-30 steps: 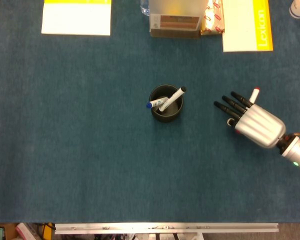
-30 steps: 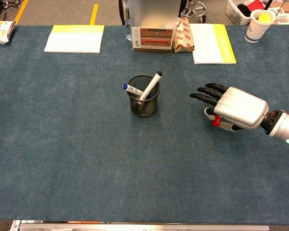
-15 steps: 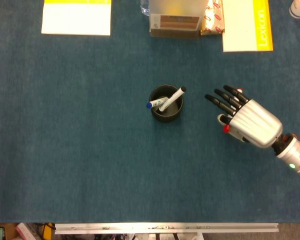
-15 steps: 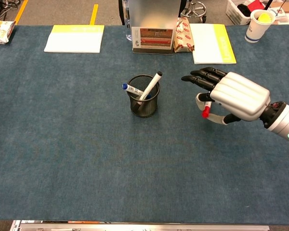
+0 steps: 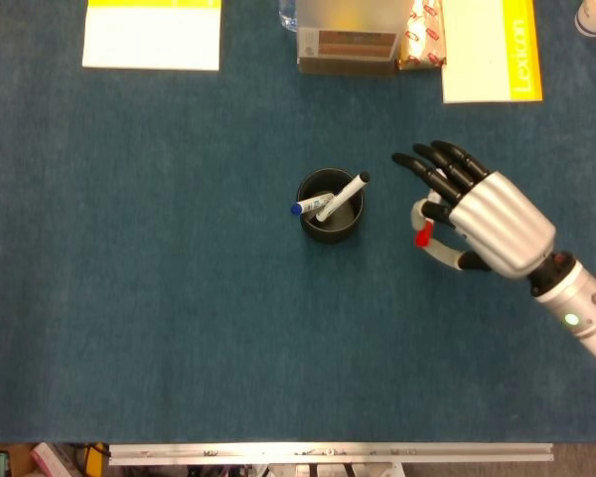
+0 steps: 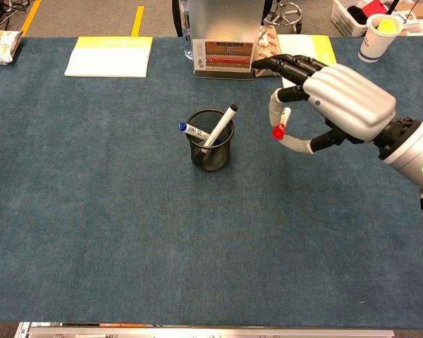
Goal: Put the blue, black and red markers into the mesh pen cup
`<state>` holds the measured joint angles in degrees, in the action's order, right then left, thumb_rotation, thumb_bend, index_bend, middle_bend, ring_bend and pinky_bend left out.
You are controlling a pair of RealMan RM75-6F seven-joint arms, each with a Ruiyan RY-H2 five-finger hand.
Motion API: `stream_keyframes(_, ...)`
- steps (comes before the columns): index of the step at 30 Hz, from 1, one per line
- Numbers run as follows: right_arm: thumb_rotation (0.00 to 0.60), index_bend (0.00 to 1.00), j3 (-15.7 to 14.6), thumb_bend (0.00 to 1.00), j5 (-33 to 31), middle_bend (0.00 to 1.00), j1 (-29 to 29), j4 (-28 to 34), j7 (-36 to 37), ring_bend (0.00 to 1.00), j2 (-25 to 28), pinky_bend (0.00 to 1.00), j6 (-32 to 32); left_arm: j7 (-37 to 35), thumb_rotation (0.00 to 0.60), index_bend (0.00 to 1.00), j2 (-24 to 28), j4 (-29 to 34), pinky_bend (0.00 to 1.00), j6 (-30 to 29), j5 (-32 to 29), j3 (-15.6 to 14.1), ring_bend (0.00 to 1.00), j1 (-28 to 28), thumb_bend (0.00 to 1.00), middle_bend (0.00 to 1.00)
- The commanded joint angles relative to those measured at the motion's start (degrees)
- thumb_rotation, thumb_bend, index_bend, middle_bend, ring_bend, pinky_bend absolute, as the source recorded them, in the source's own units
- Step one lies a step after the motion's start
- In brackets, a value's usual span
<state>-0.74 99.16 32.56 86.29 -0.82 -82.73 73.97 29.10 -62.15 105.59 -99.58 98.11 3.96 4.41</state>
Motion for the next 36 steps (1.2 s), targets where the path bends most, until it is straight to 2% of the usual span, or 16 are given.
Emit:
stream_keyframes(1, 0.600, 0.64, 1.47, 0.28, -1.96, 0.10, 0.68, 1.78, 3.07, 0.01, -0.60, 0.10, -1.20, 0.02, 0.600, 0.39, 0.05, 0.01, 0.18, -0.04, 0.00, -0.01, 0.02, 0.01, 0.24, 0.08)
stream_keyframes(11, 0.600, 0.64, 4.44, 0.28, -6.43, 0.11, 3.15, 4.34, 13.88, 0.01, -3.68, 0.11, -5.70, -0.03, 0.600, 0.39, 0.23, 0.33, 0.18, -0.07, -0.32, 0.01, 0.02, 0.06, 0.24, 0.08)
stream_keyframes(22, 0.600, 0.64, 7.84, 0.28, -10.03, 0.11, 4.38, 7.82, 20.85, 0.01, -3.93, 0.11, -7.22, -0.19, 0.600, 0.39, 0.50, 0.98, 0.18, -0.22, -0.39, -0.02, 0.02, 0.15, 0.24, 0.08)
stream_keyframes(36, 0.600, 0.64, 7.68, 0.28, -11.85, 0.11, 4.28, 3.09, 27.23, 0.01, -7.89, 0.10, -8.34, -0.54, 0.600, 0.39, 0.76, 1.29, 0.19, -0.43, -0.19, 0.00, 0.02, 0.14, 0.24, 0.08)
